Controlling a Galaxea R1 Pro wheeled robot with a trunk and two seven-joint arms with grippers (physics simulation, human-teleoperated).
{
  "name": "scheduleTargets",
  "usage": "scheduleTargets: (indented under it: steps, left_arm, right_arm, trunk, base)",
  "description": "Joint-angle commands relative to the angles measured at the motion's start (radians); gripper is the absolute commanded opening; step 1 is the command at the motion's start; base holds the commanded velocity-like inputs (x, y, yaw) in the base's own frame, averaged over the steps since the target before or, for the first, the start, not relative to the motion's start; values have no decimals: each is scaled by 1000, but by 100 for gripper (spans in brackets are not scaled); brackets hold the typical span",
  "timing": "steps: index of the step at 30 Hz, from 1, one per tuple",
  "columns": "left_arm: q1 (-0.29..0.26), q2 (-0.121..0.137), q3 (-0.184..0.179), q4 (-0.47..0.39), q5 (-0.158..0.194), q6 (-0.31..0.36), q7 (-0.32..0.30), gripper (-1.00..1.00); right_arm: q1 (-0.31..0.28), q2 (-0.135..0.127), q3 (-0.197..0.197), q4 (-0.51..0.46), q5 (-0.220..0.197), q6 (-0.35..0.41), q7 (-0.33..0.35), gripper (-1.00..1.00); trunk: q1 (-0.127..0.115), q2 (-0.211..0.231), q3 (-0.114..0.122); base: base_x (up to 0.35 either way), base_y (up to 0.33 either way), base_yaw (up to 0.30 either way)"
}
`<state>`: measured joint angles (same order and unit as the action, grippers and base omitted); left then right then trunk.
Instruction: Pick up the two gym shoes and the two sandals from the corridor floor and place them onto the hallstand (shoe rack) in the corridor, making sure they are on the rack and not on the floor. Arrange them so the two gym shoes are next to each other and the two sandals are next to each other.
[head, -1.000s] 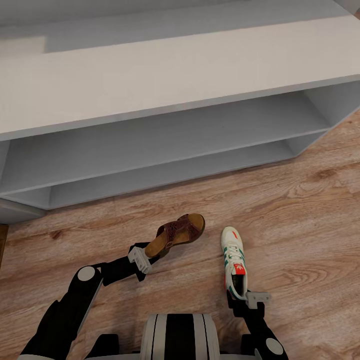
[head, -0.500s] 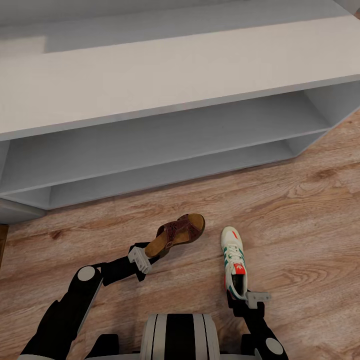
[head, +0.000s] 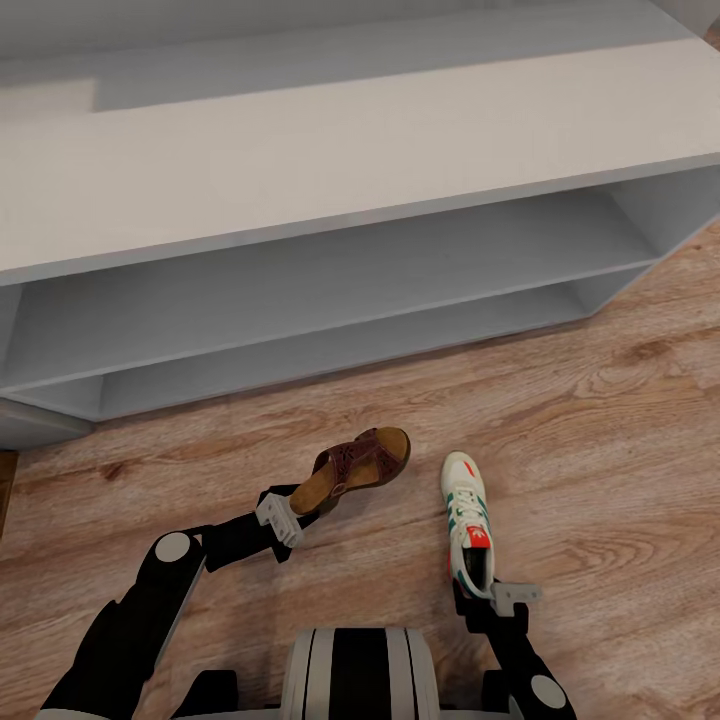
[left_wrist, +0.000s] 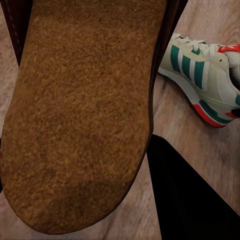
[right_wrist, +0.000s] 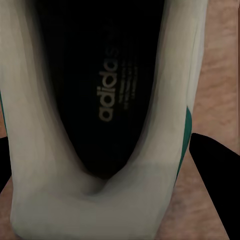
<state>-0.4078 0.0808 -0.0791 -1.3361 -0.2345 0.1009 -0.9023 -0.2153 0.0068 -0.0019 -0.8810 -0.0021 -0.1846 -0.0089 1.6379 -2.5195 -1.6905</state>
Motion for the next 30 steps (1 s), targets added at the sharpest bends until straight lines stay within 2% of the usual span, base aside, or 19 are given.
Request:
scheduleTargets:
  steps: [1,19,21,24,30]
  left_arm:
    - [0,0,-1,-2,-3,8,-4,-100]
    - [0,0,-1,-1,-3,8,-4,-100]
    - [0,0,-1,-1,-3,8,-4,-100]
    - [0,0,-1,-2,-3,8,-4,-100]
    - [0,0,-1,-1,-3,9,-4,-100]
  right_arm:
    - [0,0,0,0,-1,-3,0,-100]
    - [1,-1,-3,-4,-5,-3,1,-100]
    - [1,-2,-3,-26,-6,-2,1,-100]
    - [6,-1,-4,-117,-8,-1,1,-100]
    - [9,-1,-4,-189,-9,6,1,-100]
  trunk:
    - [-1,0,4]
    - [-9,4,73]
    - [-10,5,82]
    - [-11,5,98]
    - [-14,7,130]
  base:
    - [0,0,0]
    - [0,0,0]
    - [0,0,0]
    - [0,0,0]
    - [0,0,0]
